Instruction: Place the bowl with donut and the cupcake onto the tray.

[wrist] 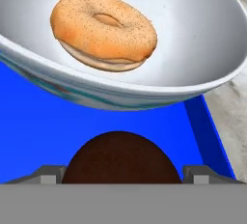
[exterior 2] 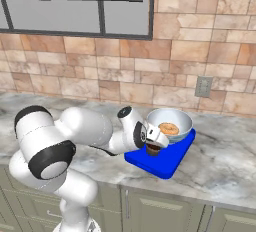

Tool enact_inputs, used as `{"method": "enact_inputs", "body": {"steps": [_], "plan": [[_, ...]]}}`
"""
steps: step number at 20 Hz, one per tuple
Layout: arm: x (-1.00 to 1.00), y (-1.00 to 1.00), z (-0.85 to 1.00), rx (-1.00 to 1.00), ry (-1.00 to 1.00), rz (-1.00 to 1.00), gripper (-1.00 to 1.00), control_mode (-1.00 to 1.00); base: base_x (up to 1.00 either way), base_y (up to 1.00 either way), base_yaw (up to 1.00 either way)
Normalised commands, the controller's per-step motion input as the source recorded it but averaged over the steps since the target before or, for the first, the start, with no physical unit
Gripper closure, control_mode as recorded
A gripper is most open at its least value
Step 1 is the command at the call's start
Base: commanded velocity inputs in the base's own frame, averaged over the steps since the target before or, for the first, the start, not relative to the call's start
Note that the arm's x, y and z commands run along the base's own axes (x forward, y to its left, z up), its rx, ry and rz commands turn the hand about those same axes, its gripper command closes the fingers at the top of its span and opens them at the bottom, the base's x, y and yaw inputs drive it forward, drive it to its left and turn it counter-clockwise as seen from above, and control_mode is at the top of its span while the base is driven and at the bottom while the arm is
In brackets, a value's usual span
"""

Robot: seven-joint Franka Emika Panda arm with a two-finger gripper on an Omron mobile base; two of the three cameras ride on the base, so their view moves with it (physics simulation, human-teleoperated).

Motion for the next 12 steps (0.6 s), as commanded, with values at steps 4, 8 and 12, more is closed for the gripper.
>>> {"method": "enact_inputs", "body": {"steps": [4,8,12], "plan": [[0.0,0.0,0.0,-0.02,0.0,0.0,-1.0,-1.0,0.0,0.0,0.0],[0.0,0.0,0.01,0.0,-0.01,0.0,-1.0,-1.0,0.0,0.0,0.0],[0.0,0.0,0.09,0.0,0.0,-0.03,-1.0,-1.0,0.0,0.0,0.0]]}}
